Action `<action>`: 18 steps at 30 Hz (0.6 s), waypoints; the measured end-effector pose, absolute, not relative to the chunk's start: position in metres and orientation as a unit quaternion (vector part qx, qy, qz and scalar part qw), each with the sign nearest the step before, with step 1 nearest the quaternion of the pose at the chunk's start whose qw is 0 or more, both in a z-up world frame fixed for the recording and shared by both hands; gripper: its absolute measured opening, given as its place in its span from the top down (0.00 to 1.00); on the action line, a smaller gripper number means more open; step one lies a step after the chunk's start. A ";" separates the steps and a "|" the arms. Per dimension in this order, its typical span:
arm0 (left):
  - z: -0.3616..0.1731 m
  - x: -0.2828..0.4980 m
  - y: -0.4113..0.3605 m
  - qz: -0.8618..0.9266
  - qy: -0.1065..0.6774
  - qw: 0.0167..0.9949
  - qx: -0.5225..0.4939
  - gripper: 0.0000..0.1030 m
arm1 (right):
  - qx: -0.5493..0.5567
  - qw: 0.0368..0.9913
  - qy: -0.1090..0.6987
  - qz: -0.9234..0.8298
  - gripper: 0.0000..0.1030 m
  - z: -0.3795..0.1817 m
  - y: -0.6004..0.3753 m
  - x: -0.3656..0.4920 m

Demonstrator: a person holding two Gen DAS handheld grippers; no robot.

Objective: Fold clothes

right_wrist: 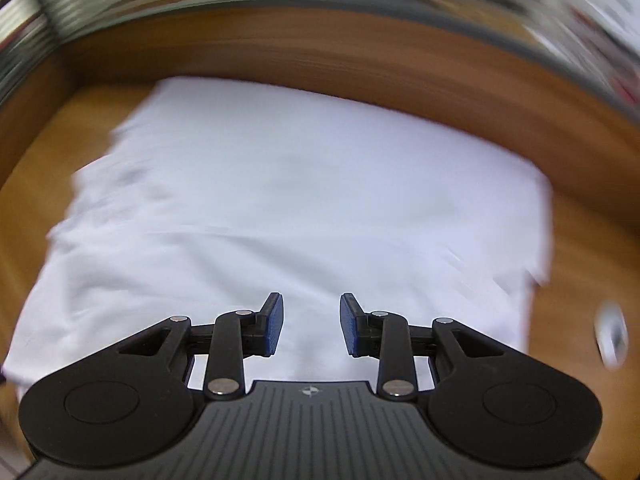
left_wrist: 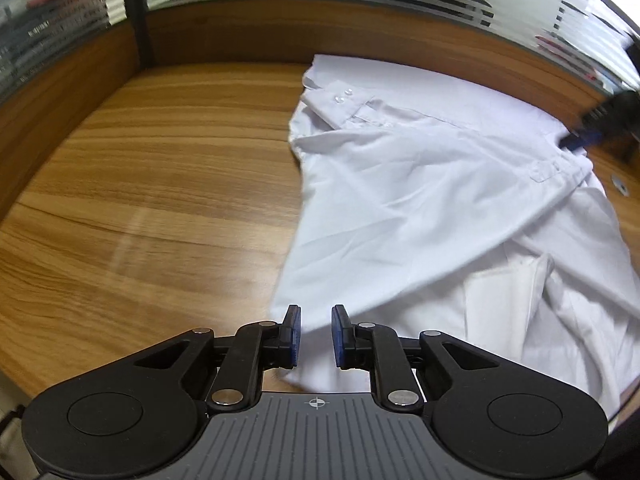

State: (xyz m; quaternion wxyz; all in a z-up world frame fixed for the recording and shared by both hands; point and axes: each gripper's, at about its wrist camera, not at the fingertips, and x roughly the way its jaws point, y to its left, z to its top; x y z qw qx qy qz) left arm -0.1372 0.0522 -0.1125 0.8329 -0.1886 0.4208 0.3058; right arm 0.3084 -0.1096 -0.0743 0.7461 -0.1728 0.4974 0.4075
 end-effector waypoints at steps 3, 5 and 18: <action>-0.118 -0.126 0.049 0.285 0.437 0.836 -0.169 0.81 | -0.099 0.769 0.528 0.346 0.66 -0.083 -0.153 0.336; -0.119 -0.122 0.042 0.270 0.450 0.840 -0.138 0.74 | -0.046 0.774 0.547 0.315 0.65 -0.091 -0.177 0.350; -0.129 -0.110 0.020 0.239 0.494 0.836 -0.022 0.80 | 0.203 0.753 0.593 0.202 0.71 -0.155 -0.196 0.377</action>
